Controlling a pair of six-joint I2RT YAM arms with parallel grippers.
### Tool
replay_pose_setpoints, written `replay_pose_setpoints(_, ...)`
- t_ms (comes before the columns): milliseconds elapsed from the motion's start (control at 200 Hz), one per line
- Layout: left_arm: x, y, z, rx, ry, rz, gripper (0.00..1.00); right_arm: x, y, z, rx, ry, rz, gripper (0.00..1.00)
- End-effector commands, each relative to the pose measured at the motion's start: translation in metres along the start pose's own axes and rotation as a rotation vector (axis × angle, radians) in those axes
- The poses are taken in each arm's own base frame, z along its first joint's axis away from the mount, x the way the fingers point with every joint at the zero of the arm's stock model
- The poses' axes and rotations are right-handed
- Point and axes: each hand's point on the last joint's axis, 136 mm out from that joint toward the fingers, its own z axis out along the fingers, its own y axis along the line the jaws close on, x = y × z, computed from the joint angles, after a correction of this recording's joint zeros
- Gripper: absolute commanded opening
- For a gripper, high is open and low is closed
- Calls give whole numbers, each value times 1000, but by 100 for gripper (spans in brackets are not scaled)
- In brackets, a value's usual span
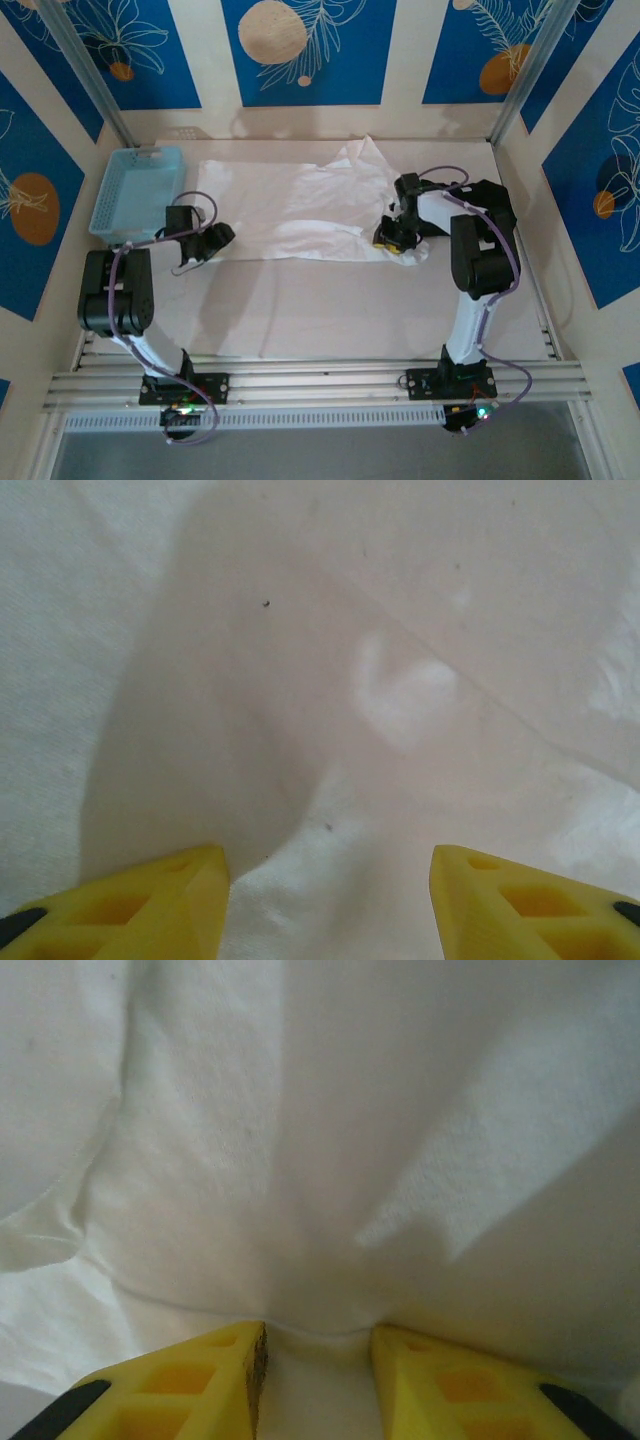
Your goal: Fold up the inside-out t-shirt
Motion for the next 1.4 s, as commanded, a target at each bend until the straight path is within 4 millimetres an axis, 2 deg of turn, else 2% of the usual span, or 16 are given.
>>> replay_pose_setpoints(0, 50, 35, -7, -86, 109, -61, 56, 42, -8, 1, -35, 106, 97, 34)
replay_pose_setpoints(150, 82, 54, -30, -138, 127, -76, 56, 92, -24, -5, -48, 140, 156, 34)
replay_pose_setpoints(210, 93, 56, -41, -136, 118, -89, 56, 105, -30, -13, -43, 114, 155, 34)
replay_pose_setpoints(290, 99, 55, -53, -130, 95, -96, 57, 105, -20, -28, -77, 27, 90, 34)
replay_pose_setpoints(420, 91, 50, -69, -137, 35, -72, 58, 98, 17, -38, -148, -64, -42, 42)
replay_pose_setpoints(555, 78, 43, -76, -137, -7, -46, 59, 94, 41, -28, -180, -51, -91, 47)
replay_pose_setpoints(690, 72, 36, -75, -117, -5, -39, 59, 90, 51, -13, -173, -23, -101, 48)
replay_pose_setpoints(840, 72, 35, -72, -107, 5, -39, 59, 79, 58, 1, -178, -20, -106, 47)
replay_pose_setpoints(905, 73, 34, -72, -105, 9, -33, 59, 71, 67, 4, -202, -21, -115, 45)
replay_pose_setpoints(1085, 72, 35, -75, -113, -4, -20, 59, 34, 99, -7, -249, -96, -157, 38)
replay_pose_setpoints(1285, 70, 35, -76, -116, -11, -11, 60, -23, 142, -21, -361, -212, -195, 34)
replay_pose_setpoints(1395, 69, 33, -77, -114, -12, -9, 60, -28, 144, -29, -418, -202, -187, 33)
